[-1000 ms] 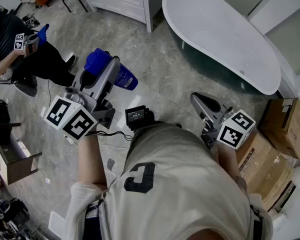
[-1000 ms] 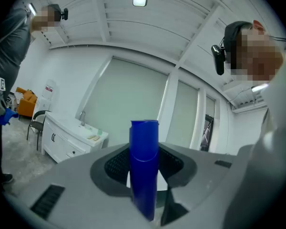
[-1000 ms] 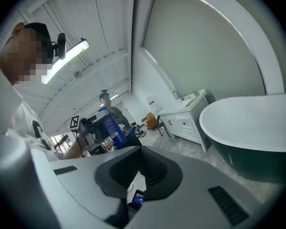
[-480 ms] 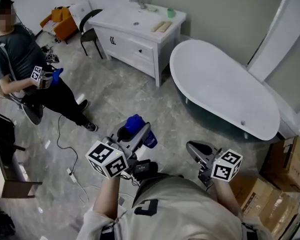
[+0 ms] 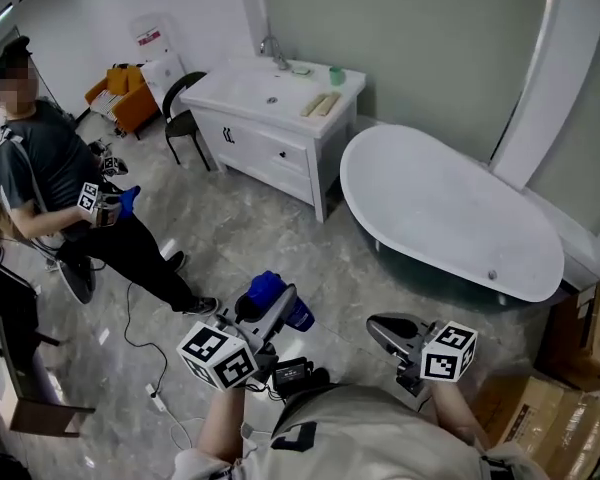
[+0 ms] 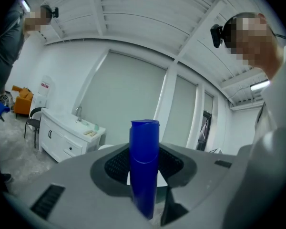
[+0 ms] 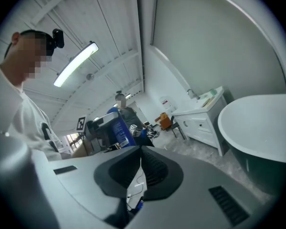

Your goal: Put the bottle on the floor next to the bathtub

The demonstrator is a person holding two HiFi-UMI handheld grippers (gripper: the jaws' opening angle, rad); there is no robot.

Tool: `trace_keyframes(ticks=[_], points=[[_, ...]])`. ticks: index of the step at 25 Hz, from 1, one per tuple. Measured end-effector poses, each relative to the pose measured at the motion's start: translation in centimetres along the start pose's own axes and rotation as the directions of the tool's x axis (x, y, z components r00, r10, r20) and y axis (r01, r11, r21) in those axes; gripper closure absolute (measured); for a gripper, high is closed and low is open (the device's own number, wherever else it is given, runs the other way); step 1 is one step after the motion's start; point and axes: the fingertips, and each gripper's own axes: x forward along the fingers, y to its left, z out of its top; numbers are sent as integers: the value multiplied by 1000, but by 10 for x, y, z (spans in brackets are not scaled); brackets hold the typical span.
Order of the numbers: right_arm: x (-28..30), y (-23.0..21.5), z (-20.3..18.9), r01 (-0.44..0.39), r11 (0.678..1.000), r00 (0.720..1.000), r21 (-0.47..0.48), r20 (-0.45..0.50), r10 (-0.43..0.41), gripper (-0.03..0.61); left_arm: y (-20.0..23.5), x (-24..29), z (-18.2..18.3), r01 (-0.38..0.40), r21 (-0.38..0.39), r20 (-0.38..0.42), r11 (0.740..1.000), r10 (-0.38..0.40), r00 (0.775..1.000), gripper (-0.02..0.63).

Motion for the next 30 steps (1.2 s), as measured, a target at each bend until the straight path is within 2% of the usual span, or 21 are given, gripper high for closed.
trace_keyframes(ticks=[2, 4, 9, 13, 14, 16, 17, 18, 20, 22, 27, 30], points=[[4, 4, -2, -29, 999, 1000, 26, -8, 29, 549, 6, -6, -3, 1, -50, 11, 999, -1, 1000, 420], [13, 3, -1, 0, 1000, 1000, 20, -19, 0, 549, 13, -9, -3, 18, -62, 16, 998, -17, 1000, 420], [53, 25, -7, -7, 1000, 999, -7, -47, 7, 549, 40, -34, 8, -5, 31, -1, 1000, 5, 1000, 420], [69, 52, -17, -8, 1000, 998, -2, -66, 8, 549, 60, -68, 14, -33, 10, -10, 999, 34, 999, 419], [80, 56, -9, -22, 1000, 998, -15, -54, 21, 549, 71, -72, 26, -41, 33, -2, 999, 42, 999, 419], [112, 50, 10, -35, 998, 999, -50, -26, 34, 549, 103, -70, 52, -51, 133, 11, 990, 50, 999, 419], [124, 41, 12, -20, 999, 999, -50, -29, 19, 549, 120, -71, 54, -59, 163, 8, 985, 58, 998, 419], [129, 33, 7, 6, 999, 999, -35, -47, -8, 549, 133, -73, 47, -68, 162, -2, 984, 69, 998, 419], [123, 22, -11, 67, 998, 992, 5, -104, -66, 549, 150, -78, 25, -77, 117, -22, 990, 80, 997, 419], [119, 18, -19, 102, 994, 985, 23, -139, -98, 549, 163, -83, 18, -85, 69, -7, 994, 86, 996, 419], [127, 32, -11, 114, 993, 980, -2, -165, -113, 549, 173, -88, 23, -93, -12, 42, 996, 94, 995, 419], [130, 38, -6, 123, 992, 979, -28, -158, -125, 549, 167, -77, 26, -47, -36, 53, 998, 49, 997, 419]])
